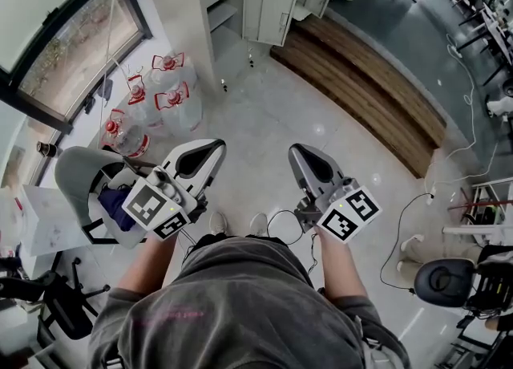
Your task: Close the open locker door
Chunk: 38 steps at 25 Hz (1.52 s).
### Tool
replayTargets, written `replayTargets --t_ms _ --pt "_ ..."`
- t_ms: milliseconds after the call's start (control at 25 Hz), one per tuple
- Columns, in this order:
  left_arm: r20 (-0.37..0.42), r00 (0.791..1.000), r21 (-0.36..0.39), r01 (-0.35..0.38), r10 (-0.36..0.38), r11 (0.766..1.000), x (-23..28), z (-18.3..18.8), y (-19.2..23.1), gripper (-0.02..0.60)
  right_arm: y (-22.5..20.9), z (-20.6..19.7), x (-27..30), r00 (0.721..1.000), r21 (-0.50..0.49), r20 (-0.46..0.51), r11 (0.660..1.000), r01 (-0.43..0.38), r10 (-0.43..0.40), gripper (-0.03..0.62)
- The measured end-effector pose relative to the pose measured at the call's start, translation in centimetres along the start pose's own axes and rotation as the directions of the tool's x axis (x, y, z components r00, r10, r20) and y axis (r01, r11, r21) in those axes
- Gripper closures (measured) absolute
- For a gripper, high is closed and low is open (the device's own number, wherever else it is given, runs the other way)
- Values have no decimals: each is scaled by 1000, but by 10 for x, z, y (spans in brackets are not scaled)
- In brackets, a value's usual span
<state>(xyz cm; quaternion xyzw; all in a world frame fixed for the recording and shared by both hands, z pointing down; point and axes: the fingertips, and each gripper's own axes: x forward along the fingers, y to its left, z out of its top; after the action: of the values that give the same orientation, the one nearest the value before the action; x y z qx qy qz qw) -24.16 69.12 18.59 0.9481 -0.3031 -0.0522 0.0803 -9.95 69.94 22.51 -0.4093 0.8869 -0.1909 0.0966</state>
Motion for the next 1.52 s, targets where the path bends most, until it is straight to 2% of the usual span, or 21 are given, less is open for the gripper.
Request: replayTargets --t_ms 800,1520 --pt "7 999 18 -43 43 999 41 -18 -39 568 -42 10 -40 998 0 -11 998 -57 57 571" --pt "2 999 18 -52 52 998 80 -27 -29 568 -83 24 -38 998 -2 -3 998 -62 62 571"
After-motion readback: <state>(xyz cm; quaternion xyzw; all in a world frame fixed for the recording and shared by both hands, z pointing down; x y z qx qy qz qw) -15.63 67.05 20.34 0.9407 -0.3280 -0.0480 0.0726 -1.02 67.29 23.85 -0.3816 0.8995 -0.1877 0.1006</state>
